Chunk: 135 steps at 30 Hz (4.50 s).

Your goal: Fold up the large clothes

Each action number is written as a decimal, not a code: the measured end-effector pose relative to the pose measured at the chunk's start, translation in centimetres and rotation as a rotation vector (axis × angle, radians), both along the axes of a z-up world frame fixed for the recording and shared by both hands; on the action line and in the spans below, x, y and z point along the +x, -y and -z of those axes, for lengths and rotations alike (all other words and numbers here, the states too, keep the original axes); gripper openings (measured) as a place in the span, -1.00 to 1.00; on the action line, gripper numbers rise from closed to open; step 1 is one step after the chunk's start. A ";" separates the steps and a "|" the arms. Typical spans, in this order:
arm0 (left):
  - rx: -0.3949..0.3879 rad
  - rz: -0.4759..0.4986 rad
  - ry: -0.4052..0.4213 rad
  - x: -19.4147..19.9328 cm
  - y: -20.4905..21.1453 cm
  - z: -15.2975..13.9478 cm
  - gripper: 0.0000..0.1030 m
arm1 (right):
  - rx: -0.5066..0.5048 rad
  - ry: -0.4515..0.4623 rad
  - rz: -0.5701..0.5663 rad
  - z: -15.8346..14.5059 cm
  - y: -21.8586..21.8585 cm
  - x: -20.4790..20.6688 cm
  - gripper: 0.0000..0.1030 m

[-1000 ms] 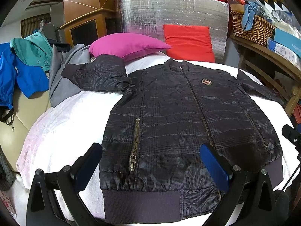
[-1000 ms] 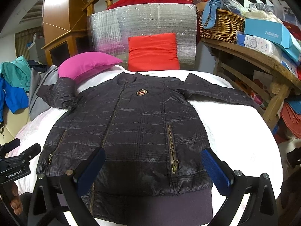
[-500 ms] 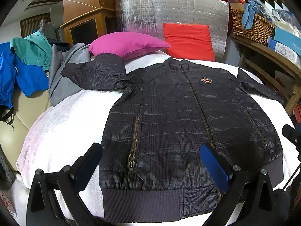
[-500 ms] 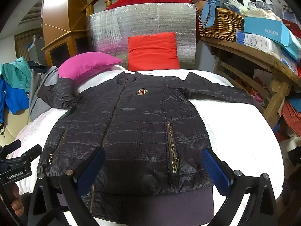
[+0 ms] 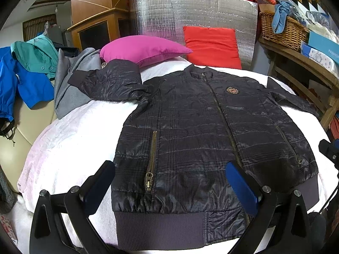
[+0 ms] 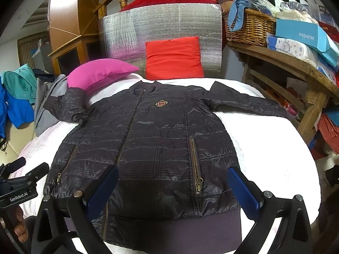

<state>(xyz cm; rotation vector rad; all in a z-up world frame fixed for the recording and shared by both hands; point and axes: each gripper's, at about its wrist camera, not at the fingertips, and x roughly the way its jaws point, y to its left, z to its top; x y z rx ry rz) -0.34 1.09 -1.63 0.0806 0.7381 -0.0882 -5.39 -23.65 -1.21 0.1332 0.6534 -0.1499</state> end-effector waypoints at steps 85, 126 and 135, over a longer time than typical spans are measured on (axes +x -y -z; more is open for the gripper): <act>-0.160 -0.575 -0.226 12.5 -18.5 12.1 1.00 | 0.543 -0.084 -0.091 6.4 9.4 22.9 0.83; -0.101 -0.134 -0.240 34.1 7.0 6.1 -0.04 | 0.643 0.098 -0.128 11.1 12.6 19.7 0.87; -0.189 -0.148 -0.251 34.7 3.8 6.4 0.44 | 0.627 0.095 -0.123 10.8 12.2 19.7 0.87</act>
